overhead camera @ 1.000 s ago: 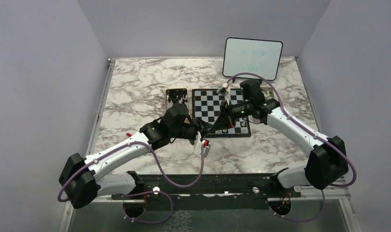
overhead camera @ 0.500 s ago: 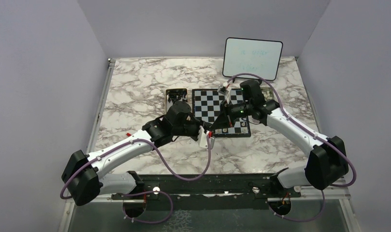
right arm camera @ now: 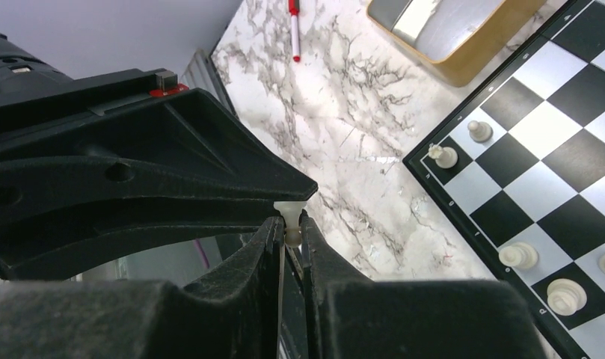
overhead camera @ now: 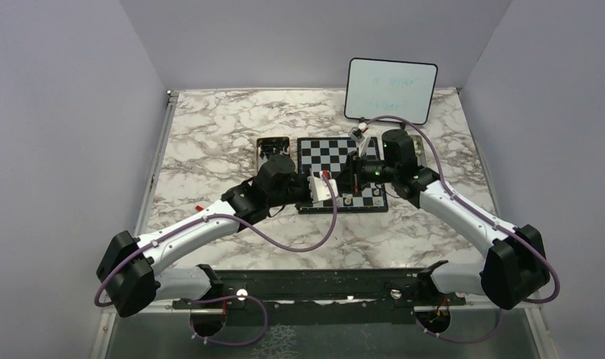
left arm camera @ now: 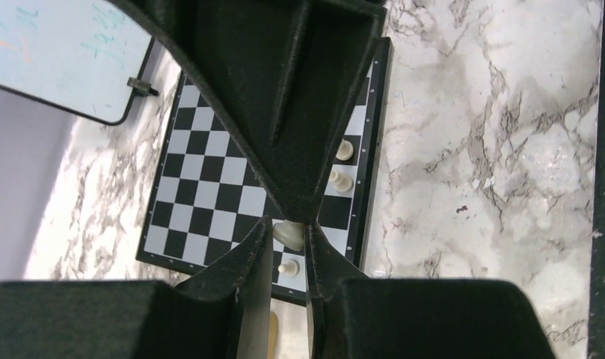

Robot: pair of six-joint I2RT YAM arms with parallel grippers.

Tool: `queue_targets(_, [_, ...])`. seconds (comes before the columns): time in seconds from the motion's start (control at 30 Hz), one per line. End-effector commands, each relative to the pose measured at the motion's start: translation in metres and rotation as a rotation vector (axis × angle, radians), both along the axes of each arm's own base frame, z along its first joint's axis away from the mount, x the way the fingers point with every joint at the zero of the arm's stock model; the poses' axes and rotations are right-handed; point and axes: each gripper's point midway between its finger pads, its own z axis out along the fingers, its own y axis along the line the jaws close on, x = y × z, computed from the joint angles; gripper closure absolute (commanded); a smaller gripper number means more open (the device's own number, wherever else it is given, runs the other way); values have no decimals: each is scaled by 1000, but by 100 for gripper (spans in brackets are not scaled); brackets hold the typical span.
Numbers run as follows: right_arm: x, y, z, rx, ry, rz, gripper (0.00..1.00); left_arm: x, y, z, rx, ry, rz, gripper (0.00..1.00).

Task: Set up the chess pieces on the board
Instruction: Place the chess piece on the chessboard.

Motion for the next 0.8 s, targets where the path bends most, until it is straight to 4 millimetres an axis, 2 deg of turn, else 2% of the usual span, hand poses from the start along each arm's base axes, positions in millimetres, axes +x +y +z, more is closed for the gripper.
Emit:
queue_targets(0.0, [12,5,17,64,-45,-70,81,12,-9,22,-146,78,128,92])
queue_targets(0.27, [17,6,14,102,-6,-125,80,18,-10,18,-197,149,211,93])
queue_targets(0.4, [22,5,15,121,2,-168,91,20,-12,18,-213,185,234,93])
queue_targets(0.5, [27,4,17,127,10,-205,94,21,-14,20,-229,199,241,92])
queue_targets(0.63, [35,2,21,124,-3,-249,96,20,-14,17,-246,207,243,83])
queue_targets(0.77, [45,-1,23,88,-24,-283,96,22,-11,9,-247,229,284,61])
